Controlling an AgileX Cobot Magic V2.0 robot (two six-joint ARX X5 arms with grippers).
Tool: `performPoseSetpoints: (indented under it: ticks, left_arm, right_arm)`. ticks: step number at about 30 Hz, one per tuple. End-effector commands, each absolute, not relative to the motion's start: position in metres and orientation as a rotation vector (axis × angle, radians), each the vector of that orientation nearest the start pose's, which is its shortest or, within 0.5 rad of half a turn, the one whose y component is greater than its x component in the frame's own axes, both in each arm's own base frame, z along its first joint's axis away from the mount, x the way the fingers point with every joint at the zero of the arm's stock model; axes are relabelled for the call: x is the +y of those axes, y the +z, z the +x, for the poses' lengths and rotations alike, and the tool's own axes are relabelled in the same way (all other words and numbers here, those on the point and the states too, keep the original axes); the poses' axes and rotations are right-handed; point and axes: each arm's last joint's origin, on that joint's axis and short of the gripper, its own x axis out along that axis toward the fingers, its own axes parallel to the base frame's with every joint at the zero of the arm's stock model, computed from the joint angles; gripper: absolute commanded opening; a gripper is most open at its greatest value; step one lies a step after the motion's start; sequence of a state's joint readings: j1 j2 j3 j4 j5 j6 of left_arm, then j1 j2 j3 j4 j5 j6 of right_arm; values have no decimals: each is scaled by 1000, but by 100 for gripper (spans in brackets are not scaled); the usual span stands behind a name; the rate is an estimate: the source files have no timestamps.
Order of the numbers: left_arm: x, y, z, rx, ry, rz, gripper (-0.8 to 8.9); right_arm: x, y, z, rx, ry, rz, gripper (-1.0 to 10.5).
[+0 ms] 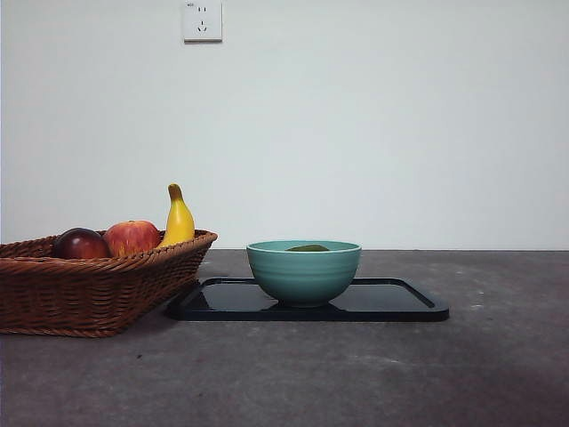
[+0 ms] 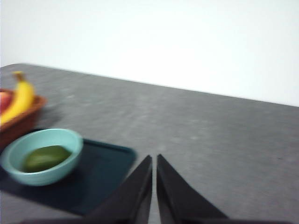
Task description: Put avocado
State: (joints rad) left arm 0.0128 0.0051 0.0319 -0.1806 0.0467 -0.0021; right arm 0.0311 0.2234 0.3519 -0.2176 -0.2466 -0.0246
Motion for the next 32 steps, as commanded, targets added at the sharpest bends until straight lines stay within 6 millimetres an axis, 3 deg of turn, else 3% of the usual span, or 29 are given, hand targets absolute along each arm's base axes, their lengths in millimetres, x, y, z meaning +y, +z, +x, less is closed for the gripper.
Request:
performPoseSetpoints:
  ticks: [1, 8, 13, 23, 32]
  left_arm:
    - [0, 149, 96, 179, -29, -15, 8]
    - [0, 149, 96, 179, -29, -15, 8]
    - [0, 149, 96, 179, -29, -15, 8]
    - [0, 149, 96, 179, -29, -15, 8]
    - [0, 149, 96, 179, -29, -15, 8]
  right_arm:
    - [8, 226, 94, 40, 220, -3, 7]
    - [7, 184, 96, 0, 179, 1, 7]
    - [6, 164, 97, 22, 155, 16, 7]
    - [6, 150, 96, 166, 150, 26, 7]
    - [6, 152, 96, 151, 149, 37, 7]
